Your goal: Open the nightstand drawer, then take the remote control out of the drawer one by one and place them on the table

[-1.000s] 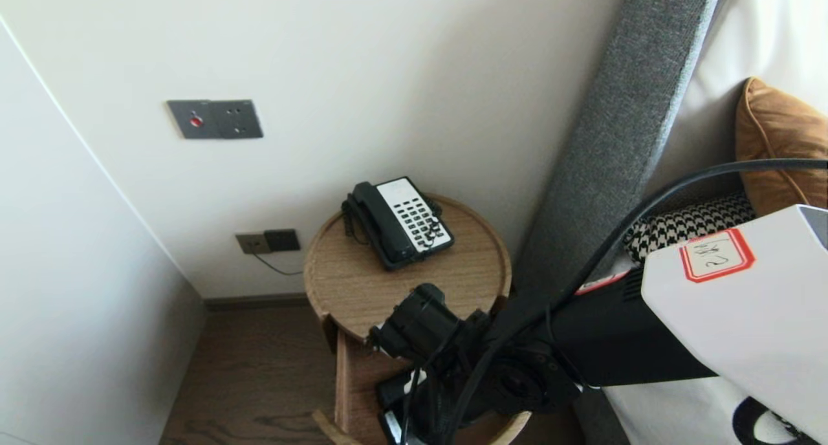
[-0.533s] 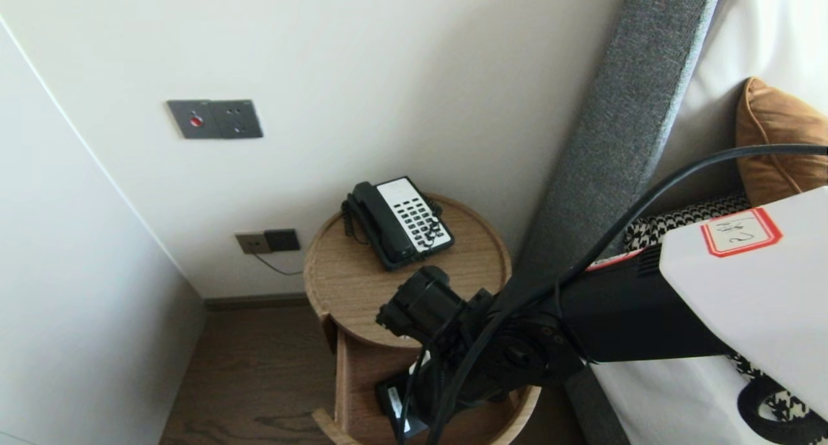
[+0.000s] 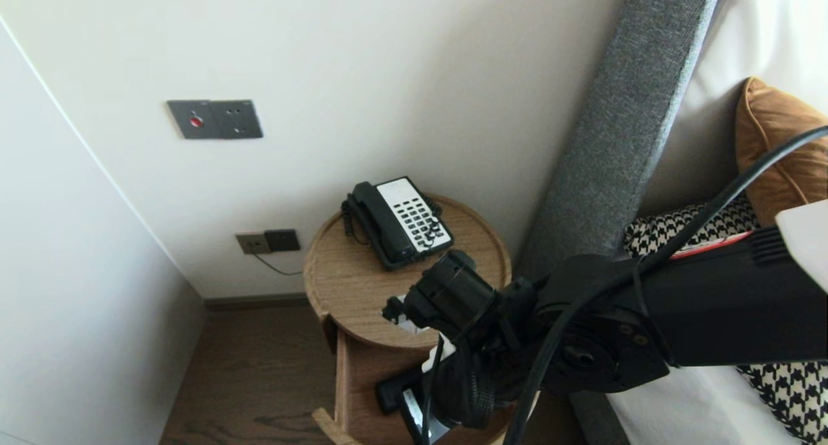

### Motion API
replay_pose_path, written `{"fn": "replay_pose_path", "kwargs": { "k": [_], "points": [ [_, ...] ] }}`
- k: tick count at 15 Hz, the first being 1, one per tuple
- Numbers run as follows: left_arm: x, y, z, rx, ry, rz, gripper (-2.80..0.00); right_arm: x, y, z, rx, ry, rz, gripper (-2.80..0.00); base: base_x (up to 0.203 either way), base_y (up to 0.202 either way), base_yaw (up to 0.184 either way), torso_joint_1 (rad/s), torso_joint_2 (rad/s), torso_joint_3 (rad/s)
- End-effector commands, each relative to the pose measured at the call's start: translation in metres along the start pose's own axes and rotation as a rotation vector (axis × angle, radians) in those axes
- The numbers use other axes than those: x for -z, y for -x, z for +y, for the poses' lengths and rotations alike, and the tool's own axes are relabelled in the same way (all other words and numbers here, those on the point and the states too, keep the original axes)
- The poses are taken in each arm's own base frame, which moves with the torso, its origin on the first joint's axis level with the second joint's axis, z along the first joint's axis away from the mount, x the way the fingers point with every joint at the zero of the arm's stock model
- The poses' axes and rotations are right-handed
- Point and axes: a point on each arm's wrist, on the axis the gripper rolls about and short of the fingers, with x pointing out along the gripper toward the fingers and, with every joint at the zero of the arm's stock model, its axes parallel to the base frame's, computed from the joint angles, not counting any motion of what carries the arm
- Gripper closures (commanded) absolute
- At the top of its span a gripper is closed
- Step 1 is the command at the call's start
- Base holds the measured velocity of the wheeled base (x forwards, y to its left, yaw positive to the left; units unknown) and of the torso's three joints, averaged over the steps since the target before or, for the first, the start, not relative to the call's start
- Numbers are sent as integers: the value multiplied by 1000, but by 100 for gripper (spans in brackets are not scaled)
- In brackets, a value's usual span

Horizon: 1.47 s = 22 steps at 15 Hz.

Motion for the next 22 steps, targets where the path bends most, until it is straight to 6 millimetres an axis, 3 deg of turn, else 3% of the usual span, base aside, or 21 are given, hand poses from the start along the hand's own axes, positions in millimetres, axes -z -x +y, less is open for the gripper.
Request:
{"fn": "replay_pose_path", "kwargs": {
  "k": [1, 8, 17, 22],
  "points": [
    [0, 0, 0, -1, 0, -1, 0, -4, 21, 4, -16, 40, -55, 0, 0, 0, 0, 0, 0, 0],
    [0, 0, 0, 0, 0, -1, 0, 13, 40, 3, 13, 275, 30, 0, 0, 0, 0, 0, 0, 0],
    [0, 0, 0, 0, 1, -2, 0, 13, 43, 1, 77, 322, 12, 0, 0, 0, 0, 0, 0, 0],
    [0, 0, 0, 0, 0, 0, 0, -3, 44, -29, 297, 548, 7, 0, 0, 0, 0, 0, 0, 0]
  ]
}}
